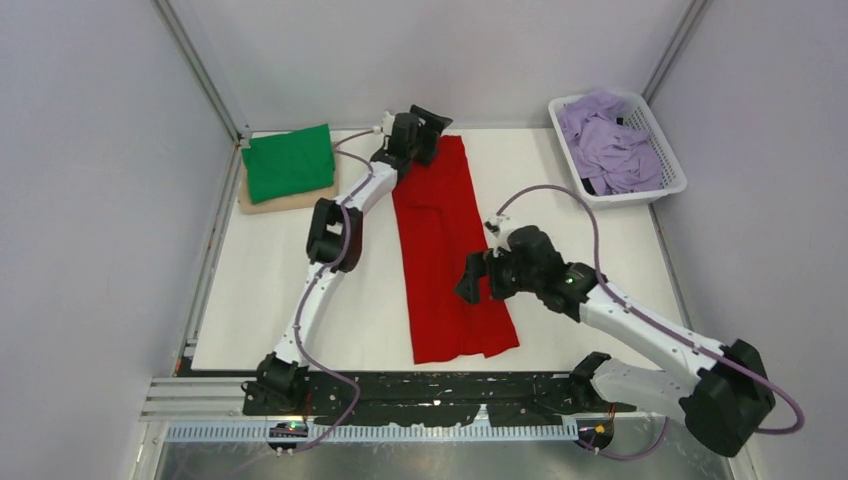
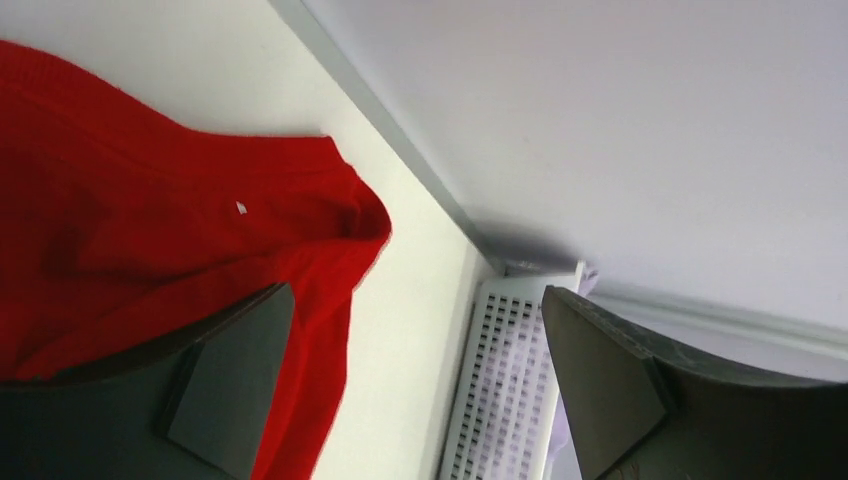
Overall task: Fold and stack the t-shirts
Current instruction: Grab the bottom of the folded rectangular tshirt with both arms
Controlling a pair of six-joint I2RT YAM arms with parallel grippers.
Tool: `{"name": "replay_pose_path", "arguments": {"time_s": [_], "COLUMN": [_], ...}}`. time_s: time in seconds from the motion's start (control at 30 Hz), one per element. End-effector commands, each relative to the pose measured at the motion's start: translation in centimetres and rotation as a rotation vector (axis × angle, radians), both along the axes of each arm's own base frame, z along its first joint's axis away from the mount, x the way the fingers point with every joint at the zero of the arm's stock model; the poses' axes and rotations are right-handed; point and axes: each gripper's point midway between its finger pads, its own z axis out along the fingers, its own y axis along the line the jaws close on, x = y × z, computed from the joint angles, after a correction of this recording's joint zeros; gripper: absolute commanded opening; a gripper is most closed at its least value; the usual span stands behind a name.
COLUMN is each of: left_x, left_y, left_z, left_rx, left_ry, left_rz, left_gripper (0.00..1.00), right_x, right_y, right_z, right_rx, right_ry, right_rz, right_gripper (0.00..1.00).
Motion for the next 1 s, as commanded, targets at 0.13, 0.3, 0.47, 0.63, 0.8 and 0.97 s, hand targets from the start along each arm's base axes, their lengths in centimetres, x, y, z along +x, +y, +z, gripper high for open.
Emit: {"name": "replay_pose_path", "arguments": {"time_s": [0.13, 0.3, 0.47, 0.63, 0.8, 0.97], "left_x": [-14.5, -28.9, -39.7, -47.8, -53.9, -56.1], "left_y": [-1.9, 3.9, 10.0, 12.5, 11.4, 10.0], "left_z": [23.7, 20.1, 12.6, 5.1, 0.0, -1.8], "left_rx": [0.247, 0.483, 0.620, 0.660, 0.582, 0.540], "left_ry": [-0.436, -0.371, -0.197, 0.000, 0.086, 0.108], "left_rz": [-0.510, -0.568, -0.561, -0.670, -0.847, -0.928], "left_gripper": [1.00, 1.00, 1.00, 0.93, 0.83, 0.76], "right_x": [1.2, -1.2, -3.6, -5.0, -6.1, -7.0], "right_y": [-8.7, -10.8, -10.9, -11.3, -10.6, -9.4], "right_z": [-0.8, -3.9, -6.3, -8.2, -9.8, -10.2], "right_rx": [-0.045, -0.086, -0.095, -0.115, -0.095, -0.045], "right_ry": [-0.006, 0.172, 0.274, 0.323, 0.398, 0.454], "right_rz": [-0.429, -0.469, -0.442, -0.444, -0.417, -0.370], "right_gripper": [0.95, 0.97, 0.79, 0.63, 0.51, 0.41]}}
